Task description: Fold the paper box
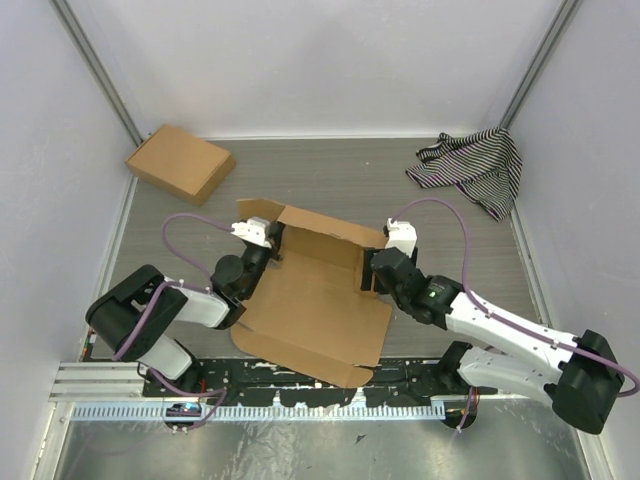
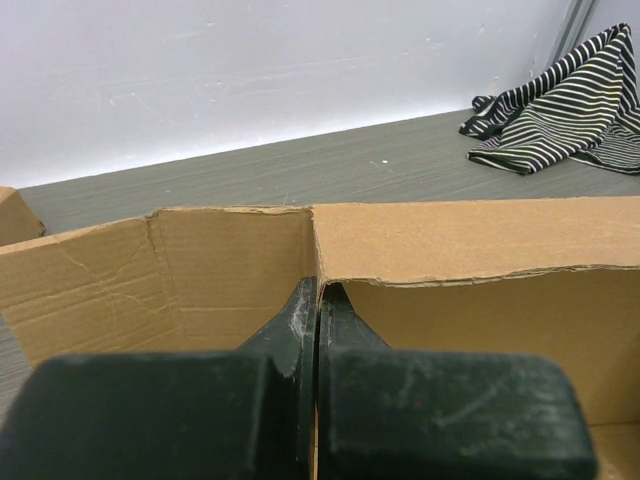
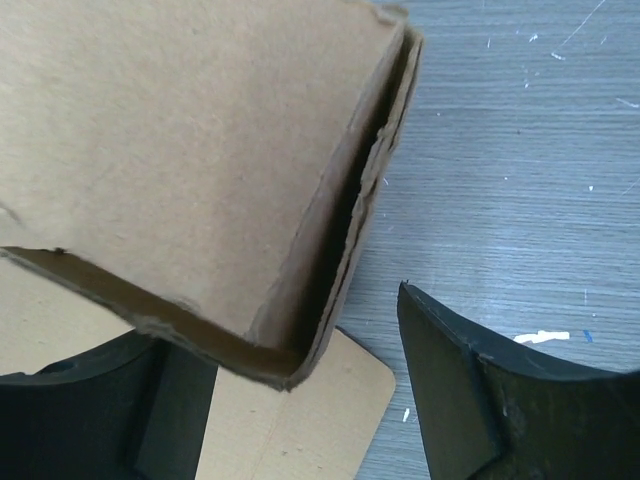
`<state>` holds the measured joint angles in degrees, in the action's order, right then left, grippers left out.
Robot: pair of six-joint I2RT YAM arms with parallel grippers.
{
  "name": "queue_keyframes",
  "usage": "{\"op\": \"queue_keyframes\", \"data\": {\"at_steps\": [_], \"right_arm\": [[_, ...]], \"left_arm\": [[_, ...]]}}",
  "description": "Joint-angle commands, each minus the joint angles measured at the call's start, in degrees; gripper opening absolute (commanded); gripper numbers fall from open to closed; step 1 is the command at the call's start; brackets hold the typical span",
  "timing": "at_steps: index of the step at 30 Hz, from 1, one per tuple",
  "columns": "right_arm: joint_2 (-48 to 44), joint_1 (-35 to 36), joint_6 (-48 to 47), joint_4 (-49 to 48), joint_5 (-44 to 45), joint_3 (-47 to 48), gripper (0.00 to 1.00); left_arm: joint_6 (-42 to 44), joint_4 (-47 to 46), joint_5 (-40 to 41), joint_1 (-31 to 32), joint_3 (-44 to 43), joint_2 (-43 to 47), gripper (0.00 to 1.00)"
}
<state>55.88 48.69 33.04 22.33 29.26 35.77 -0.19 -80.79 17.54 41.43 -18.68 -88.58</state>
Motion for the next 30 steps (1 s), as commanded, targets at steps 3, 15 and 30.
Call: {"op": "queue_keyframes", "data": {"at_steps": [3,15,30], "right_arm": [[3.2,0.4,3.0,-5.3,3.1,-0.7,0.71],[8.0,0.5,12.7,0.6,10.9,0.6,0.25],[15.9,1.4,18.9,3.3,27.0,3.9,0.01]], "left_arm": [[0.0,-1.1,0.3,1.2,-0.8,0.5,0.0],[1.7,6.4,3.3,3.2,-1.3,6.2,0.0],[1.3,23.9,8.9,5.3,-3.5,16.4,0.33]]}}
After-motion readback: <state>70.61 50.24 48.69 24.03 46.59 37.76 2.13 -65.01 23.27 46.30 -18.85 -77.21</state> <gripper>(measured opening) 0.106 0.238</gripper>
